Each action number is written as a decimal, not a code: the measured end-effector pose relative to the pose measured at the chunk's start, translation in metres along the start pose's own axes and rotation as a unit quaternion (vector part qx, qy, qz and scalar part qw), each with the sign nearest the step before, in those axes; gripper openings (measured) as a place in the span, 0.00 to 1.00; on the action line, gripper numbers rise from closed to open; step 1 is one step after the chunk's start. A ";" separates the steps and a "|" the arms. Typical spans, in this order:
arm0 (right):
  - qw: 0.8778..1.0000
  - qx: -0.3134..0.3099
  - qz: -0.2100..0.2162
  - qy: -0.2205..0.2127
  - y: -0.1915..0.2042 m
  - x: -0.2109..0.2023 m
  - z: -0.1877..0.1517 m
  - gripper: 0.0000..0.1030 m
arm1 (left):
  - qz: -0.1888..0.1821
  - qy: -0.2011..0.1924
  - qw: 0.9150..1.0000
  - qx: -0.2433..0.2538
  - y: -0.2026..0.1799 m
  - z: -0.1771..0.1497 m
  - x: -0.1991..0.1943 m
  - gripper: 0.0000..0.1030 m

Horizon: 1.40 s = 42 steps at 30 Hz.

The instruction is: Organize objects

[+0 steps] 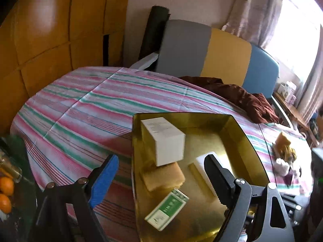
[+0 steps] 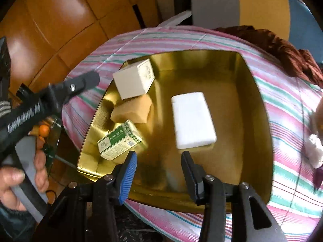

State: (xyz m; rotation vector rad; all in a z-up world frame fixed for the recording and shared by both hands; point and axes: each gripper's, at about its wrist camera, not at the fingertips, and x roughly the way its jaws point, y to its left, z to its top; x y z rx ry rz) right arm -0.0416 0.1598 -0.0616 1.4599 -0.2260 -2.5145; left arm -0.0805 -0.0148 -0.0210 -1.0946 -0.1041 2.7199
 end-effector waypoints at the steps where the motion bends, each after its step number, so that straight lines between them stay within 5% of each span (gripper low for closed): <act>1: 1.000 0.001 -0.003 -0.004 0.000 -0.001 0.000 0.45 | 0.003 -0.004 1.000 0.008 -0.004 -0.001 -0.002 0.87; 20: 0.992 0.005 -0.072 -0.104 -0.019 -0.037 -0.015 0.48 | 0.022 -0.039 0.997 0.059 -0.043 -0.025 -0.024 0.99; 42: 0.988 0.056 -0.091 -0.114 -0.058 -0.048 -0.031 0.48 | -0.017 -0.026 0.992 0.120 -0.084 -0.038 -0.025 0.99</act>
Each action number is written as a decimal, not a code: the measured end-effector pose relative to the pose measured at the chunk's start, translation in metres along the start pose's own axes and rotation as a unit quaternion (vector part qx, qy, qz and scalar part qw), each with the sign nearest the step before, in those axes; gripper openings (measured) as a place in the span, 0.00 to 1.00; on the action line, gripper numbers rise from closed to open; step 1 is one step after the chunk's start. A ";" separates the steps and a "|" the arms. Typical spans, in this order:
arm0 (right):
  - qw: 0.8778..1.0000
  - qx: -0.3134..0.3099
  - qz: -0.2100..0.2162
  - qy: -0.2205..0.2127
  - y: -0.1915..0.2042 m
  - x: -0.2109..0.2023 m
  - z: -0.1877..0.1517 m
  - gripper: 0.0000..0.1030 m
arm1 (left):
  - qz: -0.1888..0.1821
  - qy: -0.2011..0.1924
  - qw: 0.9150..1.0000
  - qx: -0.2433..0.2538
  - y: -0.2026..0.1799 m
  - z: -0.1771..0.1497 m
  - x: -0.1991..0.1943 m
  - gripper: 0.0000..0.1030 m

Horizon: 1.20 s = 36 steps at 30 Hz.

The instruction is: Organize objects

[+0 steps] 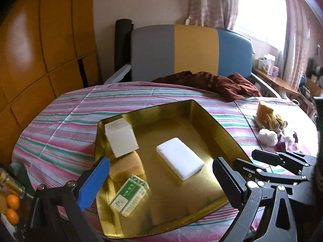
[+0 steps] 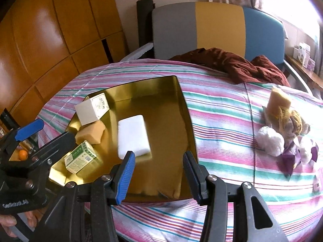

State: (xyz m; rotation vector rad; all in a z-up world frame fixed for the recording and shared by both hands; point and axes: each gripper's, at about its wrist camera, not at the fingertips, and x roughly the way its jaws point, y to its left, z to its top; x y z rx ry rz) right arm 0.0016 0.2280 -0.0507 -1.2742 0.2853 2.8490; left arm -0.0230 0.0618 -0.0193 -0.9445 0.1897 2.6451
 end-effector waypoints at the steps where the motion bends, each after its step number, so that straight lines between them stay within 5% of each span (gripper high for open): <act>1: 1.000 0.003 -0.002 0.001 -0.003 0.000 -0.001 0.48 | -0.002 0.000 1.000 0.004 -0.003 0.000 0.000 0.99; 23: 0.994 0.093 -0.063 0.020 -0.094 -0.017 -0.020 0.48 | -0.071 0.018 0.994 0.083 -0.067 0.003 0.011 0.99; 36: 0.968 0.218 -0.110 0.050 -0.205 -0.059 -0.039 0.48 | -0.123 0.026 0.985 0.119 -0.102 0.002 0.015 0.99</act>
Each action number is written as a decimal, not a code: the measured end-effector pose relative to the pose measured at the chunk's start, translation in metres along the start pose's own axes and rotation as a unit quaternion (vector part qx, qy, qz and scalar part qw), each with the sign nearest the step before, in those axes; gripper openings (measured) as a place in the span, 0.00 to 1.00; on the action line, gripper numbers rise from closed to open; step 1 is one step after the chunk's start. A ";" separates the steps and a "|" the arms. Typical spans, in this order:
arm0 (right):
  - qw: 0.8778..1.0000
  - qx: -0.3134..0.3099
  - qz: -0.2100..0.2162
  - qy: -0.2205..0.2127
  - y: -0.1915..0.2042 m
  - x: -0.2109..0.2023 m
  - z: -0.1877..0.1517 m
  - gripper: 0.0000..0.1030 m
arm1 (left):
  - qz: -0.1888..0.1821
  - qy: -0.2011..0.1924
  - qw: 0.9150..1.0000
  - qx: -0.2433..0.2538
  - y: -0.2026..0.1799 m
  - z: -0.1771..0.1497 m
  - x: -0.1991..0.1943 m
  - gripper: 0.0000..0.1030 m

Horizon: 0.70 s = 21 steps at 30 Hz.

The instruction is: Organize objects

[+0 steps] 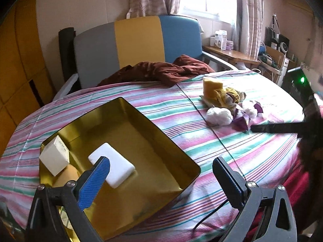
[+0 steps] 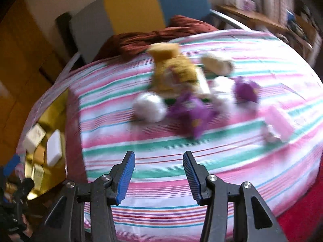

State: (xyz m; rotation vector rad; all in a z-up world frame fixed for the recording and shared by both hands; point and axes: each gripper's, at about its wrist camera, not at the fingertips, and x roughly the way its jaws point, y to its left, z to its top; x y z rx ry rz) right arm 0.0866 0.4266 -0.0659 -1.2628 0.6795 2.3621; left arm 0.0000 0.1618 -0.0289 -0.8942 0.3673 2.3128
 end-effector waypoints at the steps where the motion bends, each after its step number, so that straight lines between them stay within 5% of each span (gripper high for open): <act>1: 1.000 0.000 -0.015 -0.003 -0.008 -0.004 0.004 0.48 | -0.003 0.001 1.000 0.001 -0.001 0.000 0.001 0.99; 10: 0.989 -0.038 -0.141 0.039 -0.093 -0.010 0.036 0.59 | -0.022 0.009 1.000 0.001 -0.009 0.005 0.009 0.99; 21: 0.967 -0.142 -0.166 0.131 -0.113 0.033 0.047 0.60 | -0.053 0.017 0.998 0.025 -0.033 0.018 0.017 0.99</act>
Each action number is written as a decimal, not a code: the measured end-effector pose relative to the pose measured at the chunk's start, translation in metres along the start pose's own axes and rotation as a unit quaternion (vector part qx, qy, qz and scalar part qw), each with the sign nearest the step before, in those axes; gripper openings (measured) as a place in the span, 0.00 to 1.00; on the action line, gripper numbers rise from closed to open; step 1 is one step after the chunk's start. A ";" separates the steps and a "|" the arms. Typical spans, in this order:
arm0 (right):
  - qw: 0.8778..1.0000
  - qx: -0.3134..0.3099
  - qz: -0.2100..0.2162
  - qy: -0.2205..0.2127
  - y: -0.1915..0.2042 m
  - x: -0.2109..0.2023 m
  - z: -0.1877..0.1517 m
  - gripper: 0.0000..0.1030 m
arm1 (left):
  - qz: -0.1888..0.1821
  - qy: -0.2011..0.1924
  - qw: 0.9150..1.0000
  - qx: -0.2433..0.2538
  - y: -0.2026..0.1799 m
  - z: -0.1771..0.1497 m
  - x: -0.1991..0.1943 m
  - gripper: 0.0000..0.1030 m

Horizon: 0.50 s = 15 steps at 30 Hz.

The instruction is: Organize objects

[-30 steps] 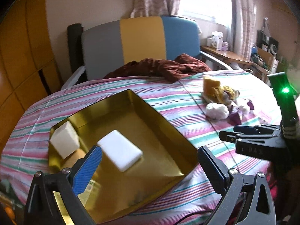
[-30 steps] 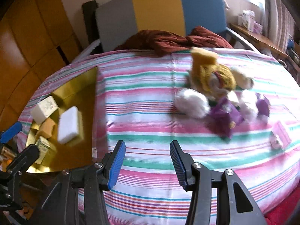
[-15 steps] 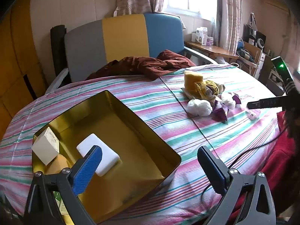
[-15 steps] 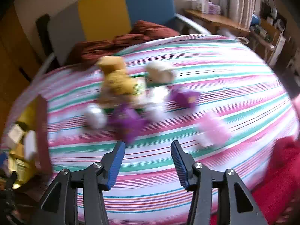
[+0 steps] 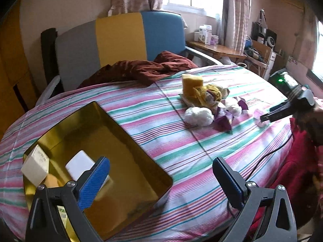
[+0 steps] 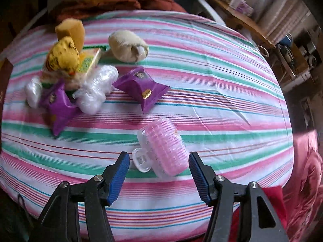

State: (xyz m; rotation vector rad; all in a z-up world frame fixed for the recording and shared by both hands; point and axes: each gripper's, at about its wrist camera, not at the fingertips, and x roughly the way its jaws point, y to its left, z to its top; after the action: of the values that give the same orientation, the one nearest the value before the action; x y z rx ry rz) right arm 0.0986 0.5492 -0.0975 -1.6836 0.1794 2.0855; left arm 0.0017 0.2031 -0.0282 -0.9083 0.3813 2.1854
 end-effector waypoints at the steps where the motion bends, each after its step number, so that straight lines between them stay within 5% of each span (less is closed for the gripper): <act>1: 1.000 -0.004 -0.003 0.005 0.000 0.003 0.001 0.60 | -0.004 0.001 1.000 0.002 -0.003 0.003 0.002 0.99; 11: 1.000 0.010 0.009 0.012 -0.012 0.005 0.003 0.58 | -0.037 0.020 0.999 0.013 -0.029 0.028 0.034 0.99; 15: 1.000 0.019 0.015 0.011 -0.015 0.006 0.003 0.58 | -0.085 0.049 0.995 -0.009 -0.041 0.039 0.057 0.97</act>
State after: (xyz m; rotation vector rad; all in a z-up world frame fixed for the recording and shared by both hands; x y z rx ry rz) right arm 0.1010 0.5650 -0.0995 -1.6931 0.2499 2.0720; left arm -0.0153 0.2806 -0.0405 -1.0225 0.3186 1.9985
